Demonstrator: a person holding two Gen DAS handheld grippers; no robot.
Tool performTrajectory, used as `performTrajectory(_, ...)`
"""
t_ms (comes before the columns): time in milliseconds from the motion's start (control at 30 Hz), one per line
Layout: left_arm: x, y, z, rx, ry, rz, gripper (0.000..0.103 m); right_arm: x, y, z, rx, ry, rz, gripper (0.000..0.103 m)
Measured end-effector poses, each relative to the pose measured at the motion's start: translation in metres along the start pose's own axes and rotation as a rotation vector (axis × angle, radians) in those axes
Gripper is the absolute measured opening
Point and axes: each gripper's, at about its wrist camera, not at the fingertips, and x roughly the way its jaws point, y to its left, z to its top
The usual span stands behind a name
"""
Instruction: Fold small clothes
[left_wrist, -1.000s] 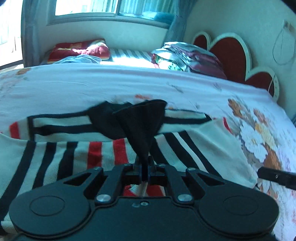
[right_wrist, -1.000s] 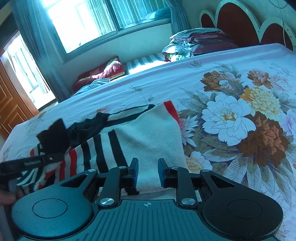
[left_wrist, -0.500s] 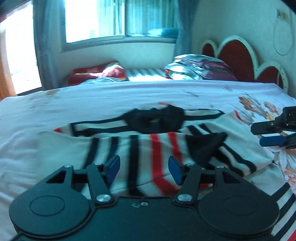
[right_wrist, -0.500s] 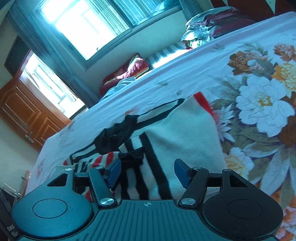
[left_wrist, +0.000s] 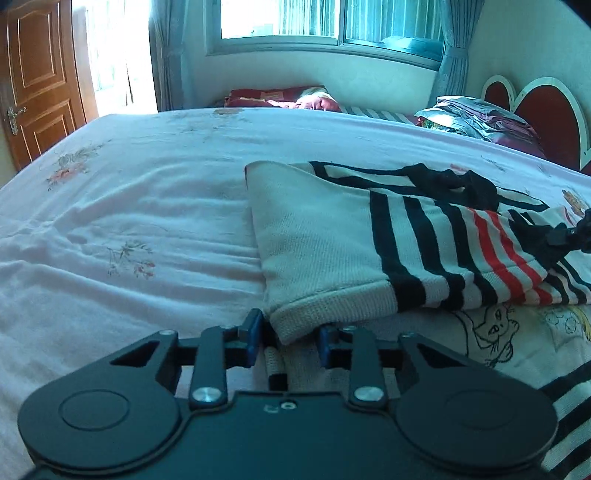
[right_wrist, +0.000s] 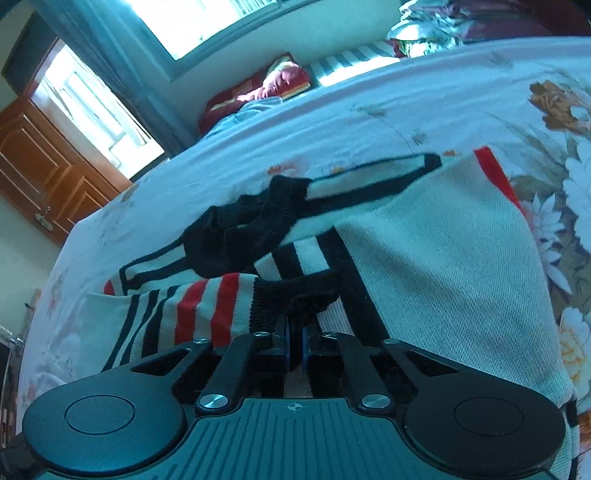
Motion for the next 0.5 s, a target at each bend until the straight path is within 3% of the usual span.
performTrajectory(167, 0.004, 0.010, -0.005, 0.010, 0.013, -0.046, 0.023, -0.061, 0.015, -0.004, -0.148, -0.179, 0.005, 0.005)
performTrajectory(233, 0.005, 0.010, -0.005, 0.017, 0.020, -0.054, 0.022, -0.050, 0.009, -0.015, -0.186, -0.122, -0.051, 0.005)
performTrajectory(300, 0.007, 0.008, -0.003, 0.030, 0.030, -0.055, 0.022, -0.029, -0.007, -0.026, -0.139, -0.034, -0.078, 0.005)
performTrajectory(500, 0.008, 0.011, -0.002, 0.045, 0.048, -0.074, 0.022, -0.032, -0.017, -0.044, -0.050, -0.036, -0.067, 0.005)
